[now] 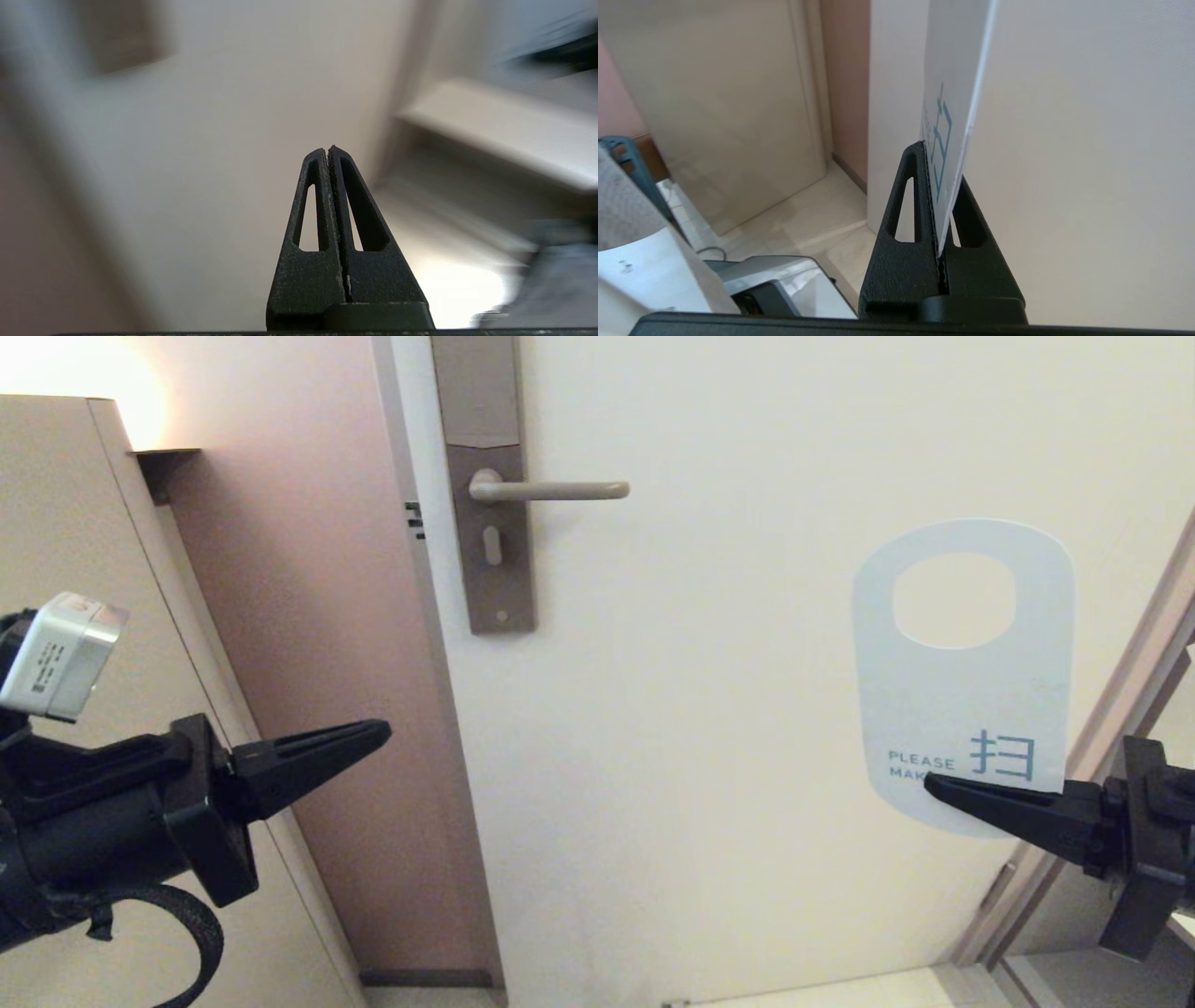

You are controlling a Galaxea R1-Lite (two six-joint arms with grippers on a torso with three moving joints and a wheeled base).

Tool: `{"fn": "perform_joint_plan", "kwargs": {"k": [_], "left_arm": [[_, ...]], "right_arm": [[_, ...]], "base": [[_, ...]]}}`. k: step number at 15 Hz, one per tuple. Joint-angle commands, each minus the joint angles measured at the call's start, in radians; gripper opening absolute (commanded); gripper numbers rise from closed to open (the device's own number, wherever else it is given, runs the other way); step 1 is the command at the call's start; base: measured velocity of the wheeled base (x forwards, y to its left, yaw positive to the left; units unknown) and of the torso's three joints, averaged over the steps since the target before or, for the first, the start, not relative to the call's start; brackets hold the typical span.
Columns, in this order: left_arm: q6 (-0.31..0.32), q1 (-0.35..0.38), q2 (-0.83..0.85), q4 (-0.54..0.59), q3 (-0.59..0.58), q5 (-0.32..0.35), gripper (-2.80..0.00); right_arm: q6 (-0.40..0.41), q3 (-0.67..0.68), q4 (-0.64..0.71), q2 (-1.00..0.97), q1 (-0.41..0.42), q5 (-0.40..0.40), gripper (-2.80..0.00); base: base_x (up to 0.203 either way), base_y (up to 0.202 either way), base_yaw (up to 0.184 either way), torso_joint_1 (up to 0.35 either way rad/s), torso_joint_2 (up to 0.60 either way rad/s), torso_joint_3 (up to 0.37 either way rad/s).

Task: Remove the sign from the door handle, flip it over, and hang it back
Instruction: Hang the sign back with the other side facing out

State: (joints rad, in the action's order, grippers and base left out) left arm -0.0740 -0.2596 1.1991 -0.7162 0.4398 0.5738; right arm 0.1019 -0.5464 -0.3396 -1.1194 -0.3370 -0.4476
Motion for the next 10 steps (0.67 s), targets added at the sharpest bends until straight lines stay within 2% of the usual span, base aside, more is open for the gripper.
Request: {"fn": "perform_joint_plan", "kwargs": {"k": [1,2,5,7,8,10], "left_arm": [[0.049,0.029,-0.066,0.018,-0.027,-0.066,-2.8],[0.067,0.04,-0.08,0.021,-0.046,-0.13,-2.8],[0.108,0.051,-0.152,0.023,-0.152,-0.384,-2.8],[0.131,0.053,-0.221,0.023,-0.244,-0.512,-2.8],[0.134,0.056,-0.258,0.024,-0.281,-0.546,-2.8],[0.128,0.074,-0.333,0.024,-0.359,-0.569,-2.8]], "right_arm": [[0.001,-0.001,-0.004,-0.004,0.0,0.003,-2.8],[0.001,0.001,-0.015,-0.004,0.001,0.009,-2.8],[-0.001,0.012,-0.022,-0.005,0.003,0.029,-2.8],[-0.001,0.016,-0.022,-0.005,0.003,0.032,-2.8],[-0.001,0.016,-0.022,-0.005,0.003,0.03,-2.8],[-0.002,0.023,-0.022,-0.004,0.003,0.03,-2.8]], "base": [[0.0,0.0,0.0,0.0,0.0,0.0],[0.0,0.0,0.0,0.0,0.0,0.0],[0.0,0.0,0.0,0.0,0.0,0.0],[0.0,0.0,0.0,0.0,0.0,0.0],[0.0,0.0,0.0,0.0,0.0,0.0],[0.0,0.0,0.0,0.0,0.0,0.0]]}}
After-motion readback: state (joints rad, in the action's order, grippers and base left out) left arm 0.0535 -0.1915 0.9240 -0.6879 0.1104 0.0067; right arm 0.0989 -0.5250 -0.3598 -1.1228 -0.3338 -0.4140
